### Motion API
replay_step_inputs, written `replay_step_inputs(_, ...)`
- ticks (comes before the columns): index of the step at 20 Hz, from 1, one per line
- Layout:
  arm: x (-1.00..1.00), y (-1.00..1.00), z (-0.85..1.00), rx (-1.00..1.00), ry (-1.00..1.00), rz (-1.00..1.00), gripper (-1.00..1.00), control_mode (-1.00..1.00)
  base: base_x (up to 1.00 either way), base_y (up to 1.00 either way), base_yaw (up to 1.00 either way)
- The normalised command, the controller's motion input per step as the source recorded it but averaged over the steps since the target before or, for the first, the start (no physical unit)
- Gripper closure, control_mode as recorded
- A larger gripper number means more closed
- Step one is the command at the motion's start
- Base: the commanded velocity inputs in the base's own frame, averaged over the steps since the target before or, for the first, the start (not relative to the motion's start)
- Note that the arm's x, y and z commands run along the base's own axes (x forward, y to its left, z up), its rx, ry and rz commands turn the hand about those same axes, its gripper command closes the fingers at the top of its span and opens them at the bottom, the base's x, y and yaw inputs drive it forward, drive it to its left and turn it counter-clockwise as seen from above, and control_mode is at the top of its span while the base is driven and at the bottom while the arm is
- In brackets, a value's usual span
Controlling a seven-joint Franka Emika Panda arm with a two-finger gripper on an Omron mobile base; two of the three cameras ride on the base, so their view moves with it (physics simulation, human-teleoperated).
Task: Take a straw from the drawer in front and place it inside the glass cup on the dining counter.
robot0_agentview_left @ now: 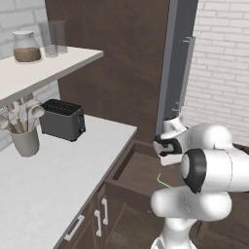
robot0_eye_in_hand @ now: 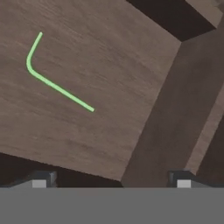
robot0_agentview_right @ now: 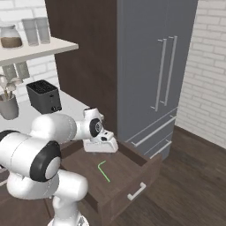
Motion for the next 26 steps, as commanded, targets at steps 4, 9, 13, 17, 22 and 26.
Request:
replay_step_inputs(4,0.34,0.11,-0.44,0.0,0.0,-0.17,-1.0,-1.0,0.0,0.0,0.0)
replay_step_inputs(9,0.4,0.21,-0.37,0.02,0.02,-0.14,-1.0,-1.0,0.0,0.0,0.0)
replay_step_inputs(13,0.29,0.15,-0.43,0.09,0.0,-0.09,-1.0,-1.0,0.0,0.0,0.0)
replay_step_inputs(17,0.16,0.03,-0.65,0.1,-0.05,-0.09,-1.0,-1.0,0.0,0.0,0.0)
replay_step_inputs(22,0.11,0.0,-0.43,0.04,-0.11,-0.03,-1.0,-1.0,0.0,0.0,0.0)
replay_step_inputs(26,0.24,0.08,-0.01,-0.01,-0.01,0.02,-1.0,-1.0,0.0,0.0,0.0)
